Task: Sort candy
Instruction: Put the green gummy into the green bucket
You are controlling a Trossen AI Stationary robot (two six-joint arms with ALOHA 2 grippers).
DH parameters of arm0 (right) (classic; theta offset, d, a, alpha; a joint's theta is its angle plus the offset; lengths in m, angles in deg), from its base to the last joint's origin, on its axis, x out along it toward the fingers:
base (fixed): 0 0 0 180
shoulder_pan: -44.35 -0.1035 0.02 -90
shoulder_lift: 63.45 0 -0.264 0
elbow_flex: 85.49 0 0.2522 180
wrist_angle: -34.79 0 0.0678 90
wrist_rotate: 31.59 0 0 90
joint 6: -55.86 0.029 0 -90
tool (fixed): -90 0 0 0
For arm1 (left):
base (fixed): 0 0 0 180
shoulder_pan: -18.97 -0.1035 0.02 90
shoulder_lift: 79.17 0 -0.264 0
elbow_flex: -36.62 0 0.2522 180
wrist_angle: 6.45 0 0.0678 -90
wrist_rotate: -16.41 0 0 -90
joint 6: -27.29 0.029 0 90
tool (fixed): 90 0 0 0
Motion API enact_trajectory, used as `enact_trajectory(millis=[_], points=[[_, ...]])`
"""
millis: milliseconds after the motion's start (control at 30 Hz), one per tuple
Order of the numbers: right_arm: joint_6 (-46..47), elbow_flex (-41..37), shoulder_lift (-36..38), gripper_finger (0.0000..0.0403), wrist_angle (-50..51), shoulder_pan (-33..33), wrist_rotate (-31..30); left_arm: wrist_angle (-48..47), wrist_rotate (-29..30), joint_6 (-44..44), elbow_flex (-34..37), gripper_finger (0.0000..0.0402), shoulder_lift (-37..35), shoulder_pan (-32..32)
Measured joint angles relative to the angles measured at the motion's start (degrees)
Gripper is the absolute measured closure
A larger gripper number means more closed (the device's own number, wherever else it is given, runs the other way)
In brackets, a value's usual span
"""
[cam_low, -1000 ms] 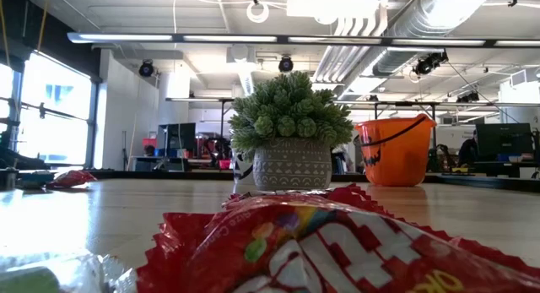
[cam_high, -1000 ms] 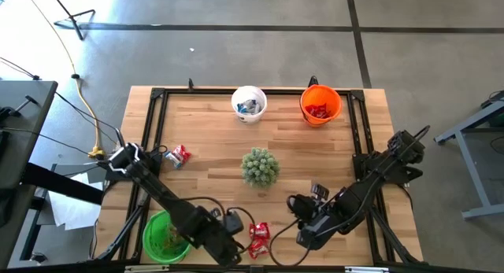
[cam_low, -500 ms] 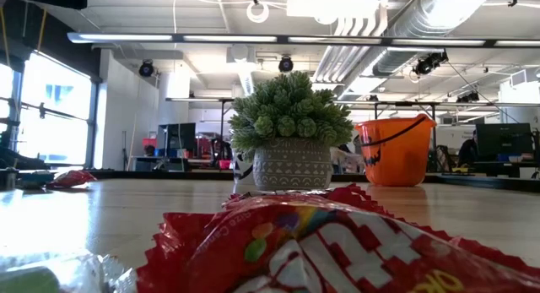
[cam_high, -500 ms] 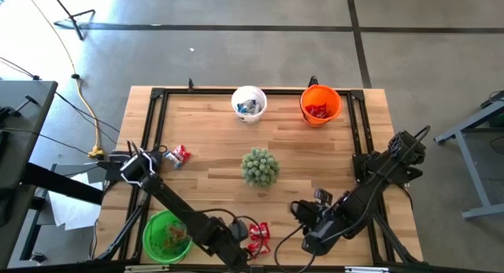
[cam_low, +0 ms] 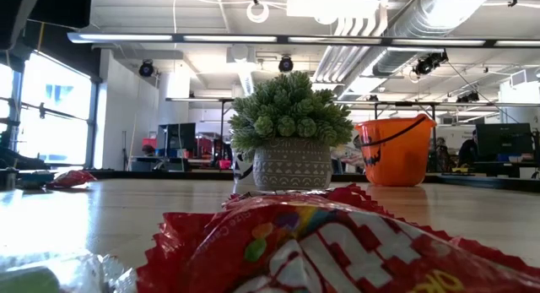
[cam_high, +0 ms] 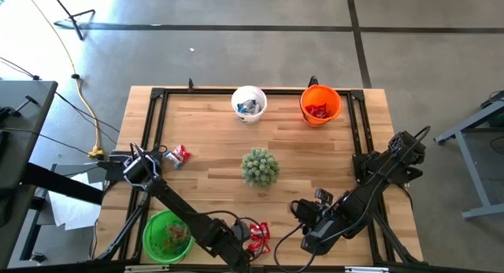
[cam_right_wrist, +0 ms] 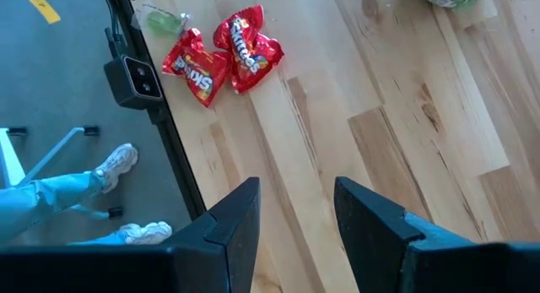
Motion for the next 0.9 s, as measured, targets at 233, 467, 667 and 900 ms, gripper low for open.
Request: enact_trajectory(millis=[233, 467, 667, 900], points=[[0.0, 0.0, 0.0, 0.0253, 0.0, 0.0, 0.0, 0.4, -0.3, -2.1, 0.0, 0.0314, 1.2, 0.1], [-0.4, 0.0, 0.0, 0.0253, 0.0, 0.0, 0.0, 1.8, -0.1, -2.6, 0.0, 0.0314, 2.0, 0.3], [-0.5, 0.0, 0.0, 0.0253, 0.0, 0.0, 0.0, 1.8, -0.1, -2.1, 0.0, 0.0314, 2.5, 0.2], [-0.5, 0.0, 0.0, 0.0253, 0.0, 0.0, -0.1, 1.6, 0.0, -1.4, 0.0, 0.0314, 2.8, 0.2]])
